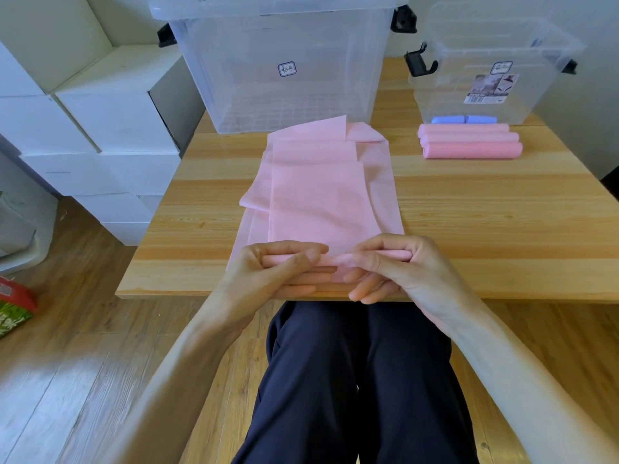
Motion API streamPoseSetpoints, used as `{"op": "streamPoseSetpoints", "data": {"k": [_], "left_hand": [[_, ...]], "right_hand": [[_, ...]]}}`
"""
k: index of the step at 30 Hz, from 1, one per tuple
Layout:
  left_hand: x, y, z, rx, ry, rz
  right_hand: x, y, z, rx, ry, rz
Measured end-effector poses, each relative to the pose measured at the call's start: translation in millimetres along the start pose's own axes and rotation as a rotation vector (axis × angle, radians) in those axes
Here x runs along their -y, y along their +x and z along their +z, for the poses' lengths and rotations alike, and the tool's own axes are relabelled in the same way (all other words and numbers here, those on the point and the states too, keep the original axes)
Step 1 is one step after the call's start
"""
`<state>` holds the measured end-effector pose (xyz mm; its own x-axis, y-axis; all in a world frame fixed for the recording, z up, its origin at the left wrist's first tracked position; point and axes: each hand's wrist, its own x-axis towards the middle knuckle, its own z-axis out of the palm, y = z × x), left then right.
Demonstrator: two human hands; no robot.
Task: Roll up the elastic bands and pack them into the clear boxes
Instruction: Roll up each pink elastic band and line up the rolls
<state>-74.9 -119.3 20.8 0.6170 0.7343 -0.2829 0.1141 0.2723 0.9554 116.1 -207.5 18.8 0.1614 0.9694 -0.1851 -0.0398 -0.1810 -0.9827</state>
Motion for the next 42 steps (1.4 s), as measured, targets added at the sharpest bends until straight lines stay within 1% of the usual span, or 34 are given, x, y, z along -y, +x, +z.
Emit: {"op": "streamPoseSetpoints", "data": {"k": [3,8,12,16,20,24,29,34,39,42], "left_hand": [[1.1,-0.1,0.3,-0.011,0.003,0.014],[3.0,0.6,0.0,-0.041,0.024,0.008],[4.3,0.5,-0.9,-0.052,0.006,0.024],[4.1,0.5,0.7,-0.081,0.039,0.03],[4.0,-0.8,-0.6,-0.009,0.024,0.042],[4.3,-0.1,1.1,-0.061,0.043,0.038],[3.0,-0.2,-0.2,-0.025,0.056,0.031],[4.3,1.3,1.1,-0.074,0.086,0.036],[5.4,0.3,0.1,-0.049,0.065,0.053],[5.1,0.7,0.9,-0.091,0.075,0.055]], "right_hand": [[-1.0,0.3,0.4,-0.03,0.015,0.02],[-1.6,-0.9,0.1,-0.005,0.002,0.014],[-1.4,-1.1,-0.4,-0.048,0.007,0.026],[-0.8,-1.4,-0.2,-0.019,0.029,0.023],[-1.0,-0.2,0.3,-0.049,0.015,0.02],[-0.5,-2.0,1.9,-0.016,0.014,0.022],[0.2,-4.2,2.3,-0.052,0.0,0.006],[0.1,-3.6,2.7,-0.046,0.012,0.024],[1.4,-3.8,2.3,-0.067,0.003,0.023],[1.7,-4.2,1.9,-0.032,0.028,0.031]]}}
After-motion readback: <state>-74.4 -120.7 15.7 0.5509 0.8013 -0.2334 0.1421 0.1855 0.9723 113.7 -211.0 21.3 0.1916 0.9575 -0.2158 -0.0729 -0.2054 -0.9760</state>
